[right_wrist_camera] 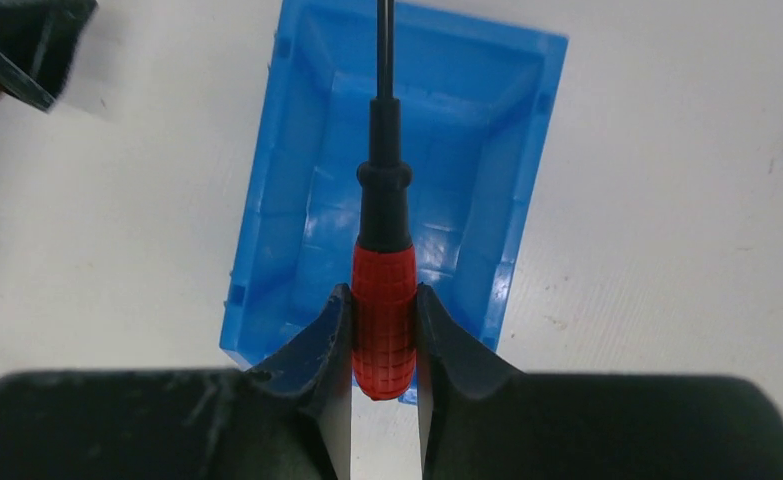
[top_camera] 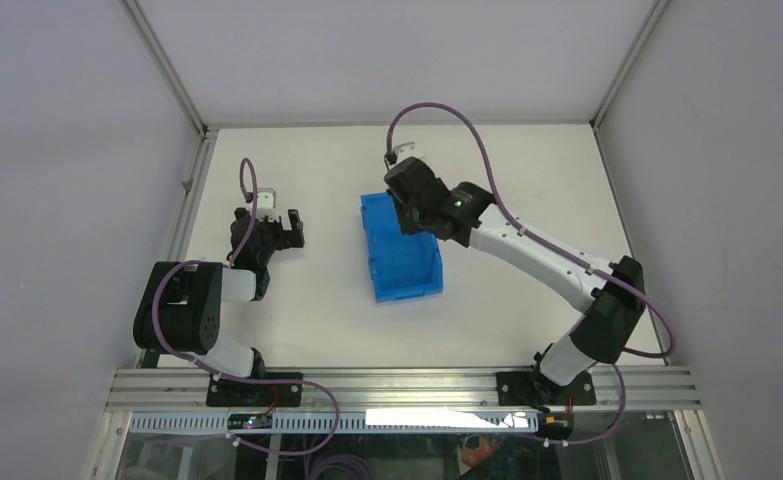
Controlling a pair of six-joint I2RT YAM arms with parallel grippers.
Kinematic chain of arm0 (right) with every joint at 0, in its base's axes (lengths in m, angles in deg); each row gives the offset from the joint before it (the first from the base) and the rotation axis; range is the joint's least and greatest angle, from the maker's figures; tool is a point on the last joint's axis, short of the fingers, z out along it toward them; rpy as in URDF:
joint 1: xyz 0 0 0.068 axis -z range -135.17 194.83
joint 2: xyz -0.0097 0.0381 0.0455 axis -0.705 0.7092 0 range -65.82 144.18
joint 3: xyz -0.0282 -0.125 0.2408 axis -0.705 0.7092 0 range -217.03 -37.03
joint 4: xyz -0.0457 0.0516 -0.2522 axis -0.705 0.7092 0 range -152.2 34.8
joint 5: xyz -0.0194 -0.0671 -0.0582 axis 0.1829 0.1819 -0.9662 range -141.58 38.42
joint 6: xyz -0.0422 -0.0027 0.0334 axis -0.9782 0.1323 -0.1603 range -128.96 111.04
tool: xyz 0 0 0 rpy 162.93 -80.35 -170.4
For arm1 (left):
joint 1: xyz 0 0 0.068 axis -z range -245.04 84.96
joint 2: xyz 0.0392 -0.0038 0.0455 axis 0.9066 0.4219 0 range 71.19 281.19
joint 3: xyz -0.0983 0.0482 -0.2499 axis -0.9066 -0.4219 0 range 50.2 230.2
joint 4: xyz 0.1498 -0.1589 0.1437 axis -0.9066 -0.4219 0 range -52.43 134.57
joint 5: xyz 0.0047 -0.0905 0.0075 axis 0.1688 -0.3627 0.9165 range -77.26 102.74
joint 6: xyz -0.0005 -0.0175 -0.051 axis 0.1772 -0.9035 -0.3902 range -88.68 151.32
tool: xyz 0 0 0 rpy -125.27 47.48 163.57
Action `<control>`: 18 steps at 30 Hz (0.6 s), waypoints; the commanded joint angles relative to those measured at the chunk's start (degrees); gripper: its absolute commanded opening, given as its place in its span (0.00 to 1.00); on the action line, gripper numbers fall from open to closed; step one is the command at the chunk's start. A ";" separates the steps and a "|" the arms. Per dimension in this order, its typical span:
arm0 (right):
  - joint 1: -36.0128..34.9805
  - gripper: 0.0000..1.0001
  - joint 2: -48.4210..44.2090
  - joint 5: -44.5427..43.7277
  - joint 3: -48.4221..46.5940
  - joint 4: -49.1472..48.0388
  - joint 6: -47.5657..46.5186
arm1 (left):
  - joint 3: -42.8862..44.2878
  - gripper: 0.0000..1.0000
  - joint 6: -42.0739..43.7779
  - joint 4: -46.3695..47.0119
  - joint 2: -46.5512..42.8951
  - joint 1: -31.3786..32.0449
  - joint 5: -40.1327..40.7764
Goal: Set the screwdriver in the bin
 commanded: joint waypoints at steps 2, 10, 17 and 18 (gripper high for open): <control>-2.23 0.07 0.75 -2.02 7.70 -8.47 5.64 | -0.02 0.99 -1.06 1.59 -1.63 0.29 -0.42; -2.92 0.14 9.16 -1.90 13.00 -11.29 10.02 | -0.03 0.99 -1.06 1.59 -1.64 0.31 -0.39; -2.92 0.20 13.35 -0.70 15.25 -13.35 13.21 | -0.03 0.99 -1.09 1.59 -1.64 0.31 -0.42; -2.98 0.23 14.06 -0.40 15.25 -13.58 13.37 | -0.03 0.99 -1.09 1.59 -1.63 0.31 -0.35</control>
